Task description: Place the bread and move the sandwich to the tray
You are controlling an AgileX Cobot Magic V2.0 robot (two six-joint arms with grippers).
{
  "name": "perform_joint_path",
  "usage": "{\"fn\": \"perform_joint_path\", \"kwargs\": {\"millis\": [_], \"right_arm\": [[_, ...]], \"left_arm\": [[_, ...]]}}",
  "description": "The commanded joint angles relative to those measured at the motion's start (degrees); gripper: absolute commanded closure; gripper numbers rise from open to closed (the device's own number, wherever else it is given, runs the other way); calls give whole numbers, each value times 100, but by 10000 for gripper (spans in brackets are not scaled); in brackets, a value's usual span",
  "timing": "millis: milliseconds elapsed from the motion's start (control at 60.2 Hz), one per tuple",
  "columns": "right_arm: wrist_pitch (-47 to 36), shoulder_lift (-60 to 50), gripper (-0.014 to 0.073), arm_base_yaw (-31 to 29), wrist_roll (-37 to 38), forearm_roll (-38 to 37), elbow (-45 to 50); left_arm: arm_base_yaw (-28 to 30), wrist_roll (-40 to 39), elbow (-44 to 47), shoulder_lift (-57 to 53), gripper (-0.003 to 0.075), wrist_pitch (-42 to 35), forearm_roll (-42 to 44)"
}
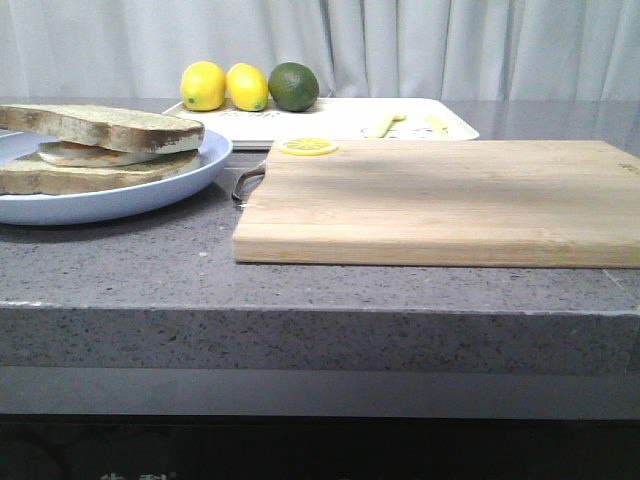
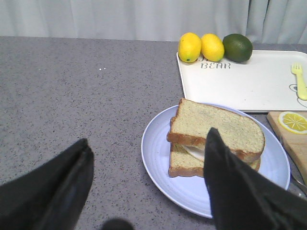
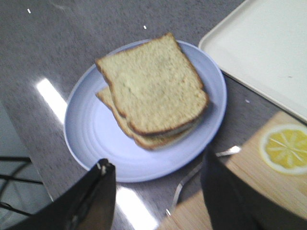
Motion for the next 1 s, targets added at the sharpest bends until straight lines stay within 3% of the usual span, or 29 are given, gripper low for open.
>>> {"fn": "perform_joint_path", "kwargs": {"millis": [0,100,166,316,715,981], "right_arm": [[309,-674,171,-14,595,-1287,-174],[847,-1219,171,-7,1315,-2601,-174],[1072,-1507,171,-7,1473,-2925,-174],[1051,-2249,171,54,1468,-2911,150],[-658,-4614,171,214,1461,-2911,2899],[-1139,-5744,171,214,1461,-2911,4043]], "left_arm": [[-1,-36,-195,48,237,-478,-50],[-1,-36,-195,48,237,-457,-50],[-1,-36,-195,48,237,-400,-50],[-1,-36,-195,57,237,-306,-50],[-1,-36,-195,410,237,-306,-40],[-1,2,-211,864,237,-280,54]]}}
